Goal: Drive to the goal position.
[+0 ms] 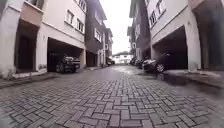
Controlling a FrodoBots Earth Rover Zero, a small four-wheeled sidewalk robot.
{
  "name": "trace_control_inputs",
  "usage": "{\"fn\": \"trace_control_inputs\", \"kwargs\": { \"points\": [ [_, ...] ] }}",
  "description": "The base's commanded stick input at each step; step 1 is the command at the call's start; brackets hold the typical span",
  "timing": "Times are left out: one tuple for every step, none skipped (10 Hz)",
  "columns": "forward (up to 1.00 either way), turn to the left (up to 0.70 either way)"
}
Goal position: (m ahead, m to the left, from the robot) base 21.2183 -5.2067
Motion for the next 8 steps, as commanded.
{"fn": "trace_control_inputs", "kwargs": {
  "points": [
    [0.7, 0.0],
    [0.7, 0.0],
    [0.7, 0.0],
    [0.7, 0.0],
    [0.7, 0.0],
    [0.7, 0.0],
    [0.7, 0.0],
    [0.7, 0.0]
  ]
}}
